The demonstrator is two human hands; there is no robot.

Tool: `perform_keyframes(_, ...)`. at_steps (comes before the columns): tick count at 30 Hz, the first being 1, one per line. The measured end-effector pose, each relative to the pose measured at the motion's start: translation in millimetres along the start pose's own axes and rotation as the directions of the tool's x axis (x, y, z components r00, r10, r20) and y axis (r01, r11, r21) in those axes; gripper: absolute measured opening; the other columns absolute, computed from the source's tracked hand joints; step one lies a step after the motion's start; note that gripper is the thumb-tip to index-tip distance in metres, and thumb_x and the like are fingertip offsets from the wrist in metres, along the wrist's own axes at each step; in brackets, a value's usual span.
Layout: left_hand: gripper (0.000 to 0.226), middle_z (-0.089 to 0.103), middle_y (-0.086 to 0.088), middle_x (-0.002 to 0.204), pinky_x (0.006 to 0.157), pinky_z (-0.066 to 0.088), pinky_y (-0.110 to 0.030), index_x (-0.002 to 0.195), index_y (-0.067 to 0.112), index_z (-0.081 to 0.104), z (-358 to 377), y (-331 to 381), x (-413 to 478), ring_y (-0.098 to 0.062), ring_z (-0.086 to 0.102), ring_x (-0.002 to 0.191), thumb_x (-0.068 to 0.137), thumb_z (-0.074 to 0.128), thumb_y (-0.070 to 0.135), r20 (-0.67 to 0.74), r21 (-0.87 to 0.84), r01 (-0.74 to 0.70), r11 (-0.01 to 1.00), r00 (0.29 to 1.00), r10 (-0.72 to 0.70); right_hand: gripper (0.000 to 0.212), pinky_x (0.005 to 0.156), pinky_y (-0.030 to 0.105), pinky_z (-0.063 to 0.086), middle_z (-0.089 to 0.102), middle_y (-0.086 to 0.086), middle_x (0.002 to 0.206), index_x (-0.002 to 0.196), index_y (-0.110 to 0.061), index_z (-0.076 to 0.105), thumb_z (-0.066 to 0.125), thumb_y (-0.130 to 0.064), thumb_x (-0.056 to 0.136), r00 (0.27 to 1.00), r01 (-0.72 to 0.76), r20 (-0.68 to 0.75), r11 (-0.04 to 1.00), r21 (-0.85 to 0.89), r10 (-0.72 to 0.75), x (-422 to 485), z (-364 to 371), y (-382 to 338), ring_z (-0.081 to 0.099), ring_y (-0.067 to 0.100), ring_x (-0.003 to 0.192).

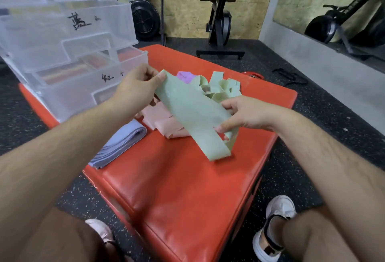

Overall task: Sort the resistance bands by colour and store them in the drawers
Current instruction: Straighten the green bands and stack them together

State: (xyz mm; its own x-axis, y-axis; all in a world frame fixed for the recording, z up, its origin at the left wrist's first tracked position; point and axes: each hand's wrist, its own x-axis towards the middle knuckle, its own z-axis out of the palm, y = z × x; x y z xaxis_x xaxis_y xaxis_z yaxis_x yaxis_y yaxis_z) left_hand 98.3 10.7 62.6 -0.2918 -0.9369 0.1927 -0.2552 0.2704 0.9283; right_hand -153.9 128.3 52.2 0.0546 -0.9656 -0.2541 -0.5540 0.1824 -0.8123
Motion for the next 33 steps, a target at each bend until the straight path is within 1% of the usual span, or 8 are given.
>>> perform_keyframes(3, 0.025, 0.067, -0.009, 0.076, 0.064, 0.052, -0.054, 0.089, 0.017, 0.055, -7, -18, -8, -0.026, 0.059, 0.058, 0.095, 0.062, 0.04, -0.01, -0.004, 0.082, 0.997, 0.997, -0.082, 0.046, 0.093, 0.048, 0.051, 0.074, 0.018, 0.101, 0.104, -0.013, 0.071, 0.091, -0.024, 0.065, 0.994, -0.088, 0.049, 0.99, -0.107, 0.094, -8, -12, 13, 0.07, 0.022, 0.09)
perform_keyframes(6, 0.022, 0.065, -0.01, 0.08, 0.069, 0.057, -0.049, 0.088, 0.014, 0.055, -9, -32, -18, -0.024, 0.062, 0.056, 0.097, 0.061, 0.033, -0.025, 0.015, 0.121, 0.993, 0.992, -0.12, 0.035, 0.09, 0.04, 0.052, 0.078, -0.004, 0.087, 0.108, -0.005, 0.067, 0.083, -0.007, 0.078, 0.976, -0.172, 0.109, 0.975, -0.143, 0.188, -17, -18, 30, 0.072, 0.014, 0.082)
perform_keyframes(9, 0.022, 0.065, -0.012, 0.079, 0.062, 0.055, -0.042, 0.094, 0.01, 0.054, -4, -42, -30, -0.019, 0.063, 0.05, 0.1, 0.058, 0.031, 0.015, 0.056, 0.134, 0.989, 0.991, -0.135, 0.04, 0.096, 0.04, 0.05, 0.076, 0.005, 0.091, 0.111, -0.01, 0.065, 0.083, -0.007, 0.076, 0.969, -0.212, 0.099, 0.967, -0.141, 0.226, -23, -22, 41, 0.071, 0.015, 0.083)
perform_keyframes(12, 0.023, 0.064, -0.007, 0.075, 0.072, 0.057, -0.05, 0.092, 0.013, 0.054, -2, -48, -38, -0.026, 0.061, 0.056, 0.099, 0.058, 0.035, 0.008, 0.08, 0.166, 0.983, 0.986, -0.167, 0.052, 0.101, 0.042, 0.047, 0.07, 0.011, 0.089, 0.111, -0.017, 0.064, 0.086, -0.016, 0.065, 0.975, -0.211, 0.043, 0.968, -0.133, 0.219, -23, -18, 49, 0.067, 0.017, 0.081)
perform_keyframes(16, 0.025, 0.069, -0.014, 0.083, 0.078, 0.059, -0.055, 0.086, 0.016, 0.054, -5, -53, -40, -0.028, 0.066, 0.066, 0.096, 0.06, 0.038, -0.002, 0.082, 0.195, 0.977, 0.981, -0.195, 0.039, 0.084, 0.037, 0.05, 0.075, 0.007, 0.09, 0.109, -0.02, 0.06, 0.079, -0.004, 0.078, 0.985, -0.158, -0.091, 0.97, -0.183, 0.143, -24, -8, 61, 0.065, 0.014, 0.073)
perform_keyframes(22, 0.024, 0.069, -0.014, 0.081, 0.076, 0.06, -0.054, 0.09, 0.013, 0.054, -7, -54, -41, -0.028, 0.065, 0.063, 0.096, 0.06, 0.035, -0.01, 0.093, 0.193, 0.977, 0.981, -0.193, 0.032, 0.06, 0.029, 0.05, 0.066, 0.0, 0.092, 0.105, -0.035, 0.051, 0.072, -0.017, 0.089, 0.969, -0.078, -0.248, 0.92, -0.383, -0.021, -27, -9, 60, 0.057, 0.003, 0.054)
perform_keyframes(28, 0.023, 0.066, -0.012, 0.078, 0.067, 0.057, -0.042, 0.088, 0.011, 0.056, -5, -61, -48, -0.025, 0.06, 0.061, 0.094, 0.059, 0.034, 0.014, 0.179, 0.231, 0.956, 0.971, -0.237, 0.026, 0.057, 0.032, 0.048, 0.067, 0.011, 0.091, 0.101, -0.018, 0.061, 0.057, 0.007, 0.093, 0.986, -0.166, -0.031, 0.98, -0.106, 0.163, -36, -19, 64, 0.075, 0.029, 0.075)
perform_keyframes(33, 0.027, 0.062, -0.008, 0.064, 0.043, 0.045, -0.024, 0.085, 0.007, 0.057, 4, -79, -63, -0.016, 0.054, 0.048, 0.099, 0.054, 0.03, 0.089, 0.314, 0.305, 0.899, 0.933, -0.348, 0.033, 0.051, 0.026, 0.035, 0.075, 0.012, 0.089, 0.119, -0.018, 0.054, 0.071, -0.013, 0.091, 0.917, -0.381, 0.112, 0.924, -0.031, 0.382, -39, -21, 81, 0.067, 0.023, 0.071)
